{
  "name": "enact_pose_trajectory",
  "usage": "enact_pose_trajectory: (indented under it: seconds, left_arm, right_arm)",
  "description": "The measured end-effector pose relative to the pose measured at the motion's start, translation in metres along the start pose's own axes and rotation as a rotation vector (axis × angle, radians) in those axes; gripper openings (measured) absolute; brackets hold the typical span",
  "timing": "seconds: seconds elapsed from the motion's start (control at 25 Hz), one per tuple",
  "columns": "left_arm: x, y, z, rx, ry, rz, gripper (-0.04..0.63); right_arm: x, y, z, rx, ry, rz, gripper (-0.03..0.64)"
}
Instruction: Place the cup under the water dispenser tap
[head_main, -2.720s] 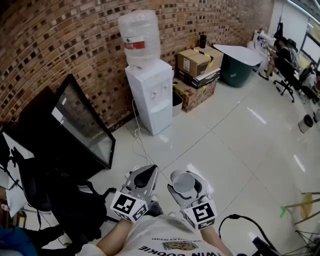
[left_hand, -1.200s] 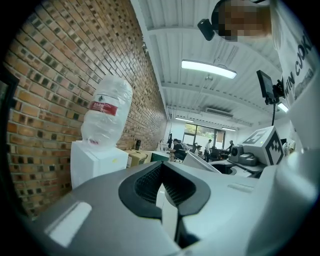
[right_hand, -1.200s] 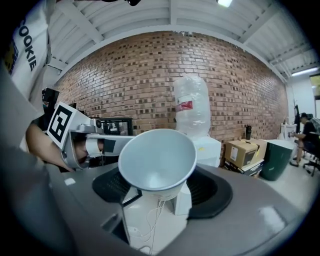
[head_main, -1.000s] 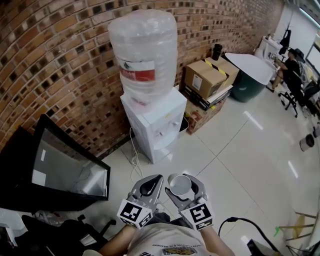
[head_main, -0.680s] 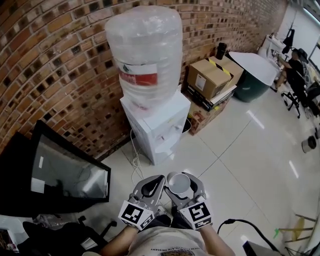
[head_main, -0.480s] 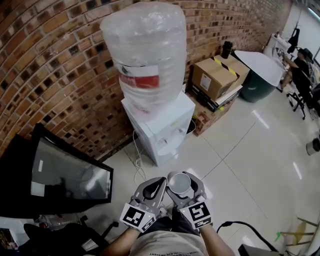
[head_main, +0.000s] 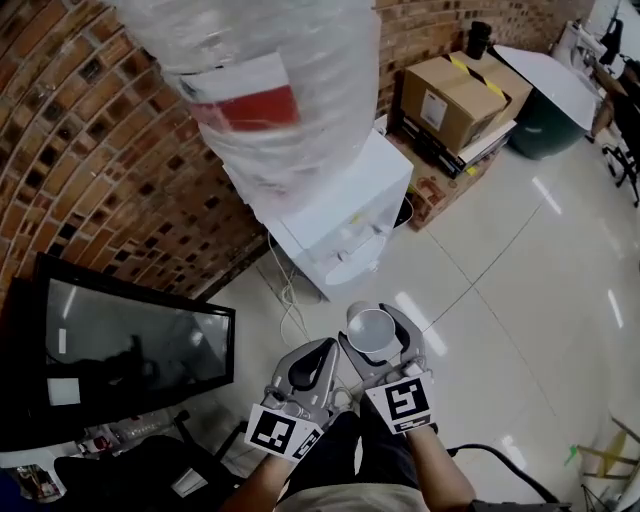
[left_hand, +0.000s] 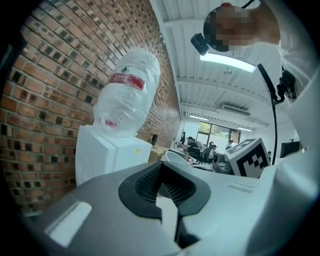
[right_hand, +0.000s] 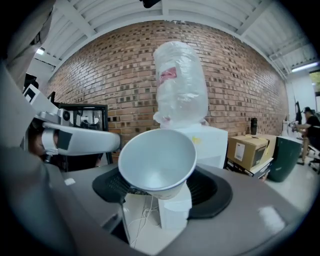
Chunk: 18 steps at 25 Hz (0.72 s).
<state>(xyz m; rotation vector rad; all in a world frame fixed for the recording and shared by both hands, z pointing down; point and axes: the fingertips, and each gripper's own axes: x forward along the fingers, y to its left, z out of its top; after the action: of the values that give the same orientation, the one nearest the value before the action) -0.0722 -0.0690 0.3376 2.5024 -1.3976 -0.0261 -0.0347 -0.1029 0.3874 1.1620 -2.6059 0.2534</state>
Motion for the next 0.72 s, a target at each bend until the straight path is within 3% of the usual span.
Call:
enact_pose_trajectory:
  seconds: [0.48,0.72]
  left_arm:
    - [0.051,0.043,-0.083,0.023,0.028,0.055,-0.009]
    - [0.059,0.065,-0.122,-0.029,0.041,0.085,-0.009]
  right_arm:
    - [0.09,-0.032,-0.098,0.033,0.038,-0.009,0.336]
    - [0.129,-0.041,-0.149,-0.01,0.05,0.033,0.336]
